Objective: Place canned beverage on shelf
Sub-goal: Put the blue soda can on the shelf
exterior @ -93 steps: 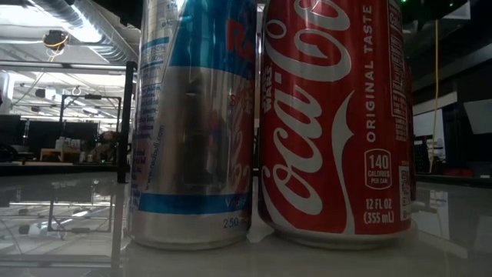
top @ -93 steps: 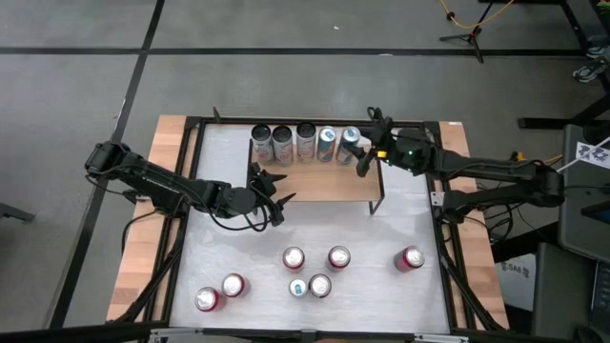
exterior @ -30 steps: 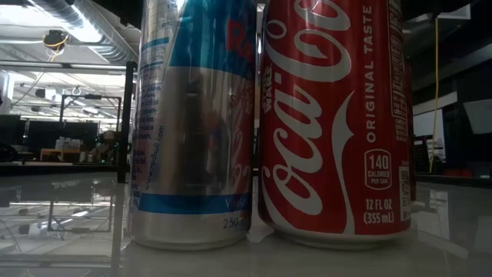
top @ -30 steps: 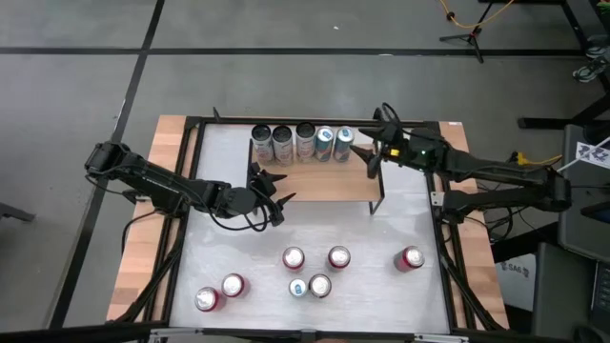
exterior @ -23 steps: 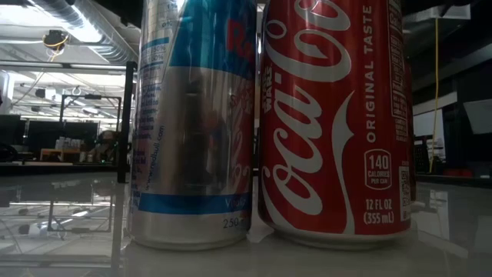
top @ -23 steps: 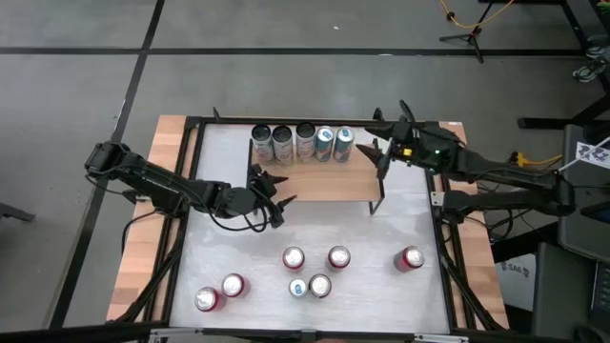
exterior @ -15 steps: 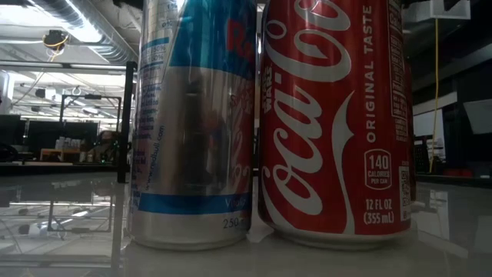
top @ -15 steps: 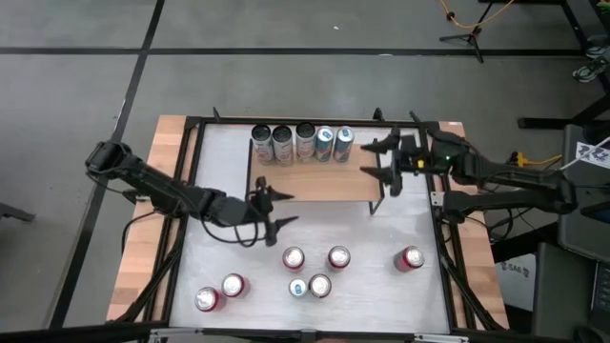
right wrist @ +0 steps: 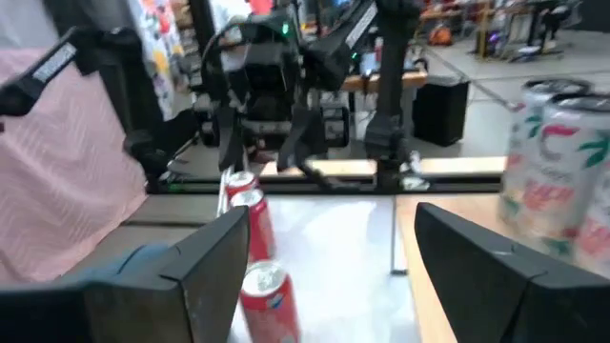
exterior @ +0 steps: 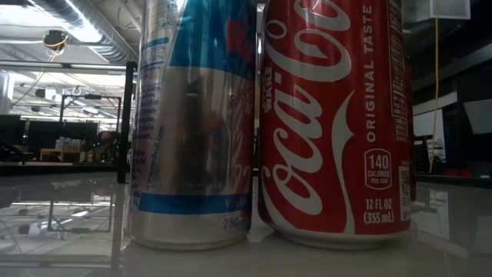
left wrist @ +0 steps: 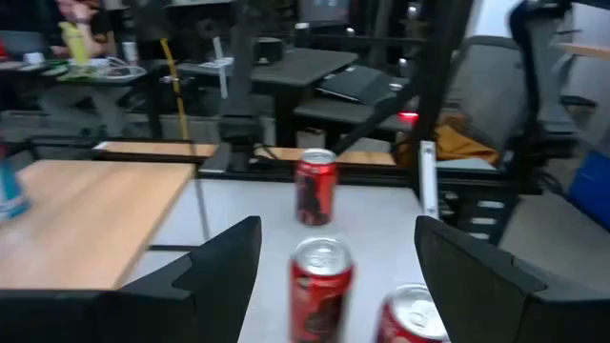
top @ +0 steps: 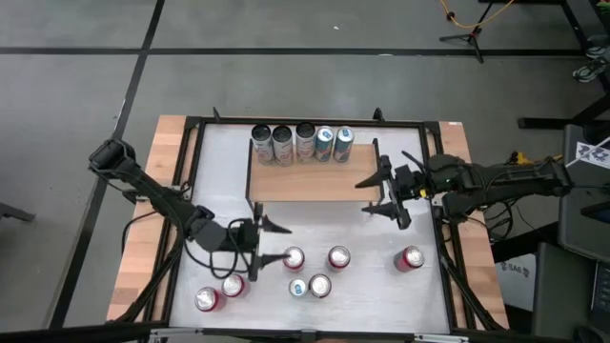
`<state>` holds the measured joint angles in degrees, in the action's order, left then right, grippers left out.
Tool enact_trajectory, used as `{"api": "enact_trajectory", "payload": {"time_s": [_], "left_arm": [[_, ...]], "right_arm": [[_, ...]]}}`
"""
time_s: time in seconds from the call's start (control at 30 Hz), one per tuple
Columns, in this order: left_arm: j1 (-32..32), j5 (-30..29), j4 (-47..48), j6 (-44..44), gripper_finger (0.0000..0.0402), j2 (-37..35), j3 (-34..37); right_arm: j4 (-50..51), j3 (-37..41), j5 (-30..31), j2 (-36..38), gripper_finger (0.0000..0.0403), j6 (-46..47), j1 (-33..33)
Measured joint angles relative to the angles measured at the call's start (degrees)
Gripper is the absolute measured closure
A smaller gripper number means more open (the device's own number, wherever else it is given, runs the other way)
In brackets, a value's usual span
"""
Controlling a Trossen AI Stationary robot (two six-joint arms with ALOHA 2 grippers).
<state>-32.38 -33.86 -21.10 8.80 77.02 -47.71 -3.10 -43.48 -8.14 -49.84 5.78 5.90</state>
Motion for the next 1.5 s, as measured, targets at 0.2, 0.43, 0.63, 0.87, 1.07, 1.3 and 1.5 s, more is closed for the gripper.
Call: {"api": "enact_trajectory", "payload": {"time_s": [0.2, 0.43, 0.63, 0.87, 1.07, 1.3, 1.5], "left_arm": [[-3.0, 0.7, -0.2, 0.3, 0.0131, 3.0, -3.0], [-6.0, 0.6, -2.0, 6.1, 0.0131, 7.1, -3.3], [-7.4, 0.7, -2.9, 5.8, 0.0131, 11.5, -5.9], [-7.2, 1.5, -3.0, 5.7, 0.0131, 12.6, -6.8], [-6.7, 1.6, -3.0, 5.9, 0.0131, 12.6, -6.8], [-6.6, 2.0, -3.0, 6.0, 0.0130, 12.6, -6.8], [-6.1, 2.0, -3.0, 6.1, 0.0092, 12.6, -6.8]], "right_arm": [[-0.3, 0.0, 0.0, -2.0, 0.0116, 0.0, 2.4], [-0.3, 0.0, 0.0, -5.6, 0.0116, 0.0, 6.2], [-0.7, 0.0, 0.9, -9.0, 0.0116, 1.1, 9.1], [-1.9, 0.0, 2.1, -11.8, 0.0116, 1.7, 10.0], [-2.0, 0.0, 2.1, -12.2, 0.0116, 1.5, 9.8], [-1.9, 0.0, 2.1, -12.2, 0.0116, 1.5, 9.8], [-2.0, 0.0, 2.1, -12.2, 0.0116, 1.5, 9.8]]}}
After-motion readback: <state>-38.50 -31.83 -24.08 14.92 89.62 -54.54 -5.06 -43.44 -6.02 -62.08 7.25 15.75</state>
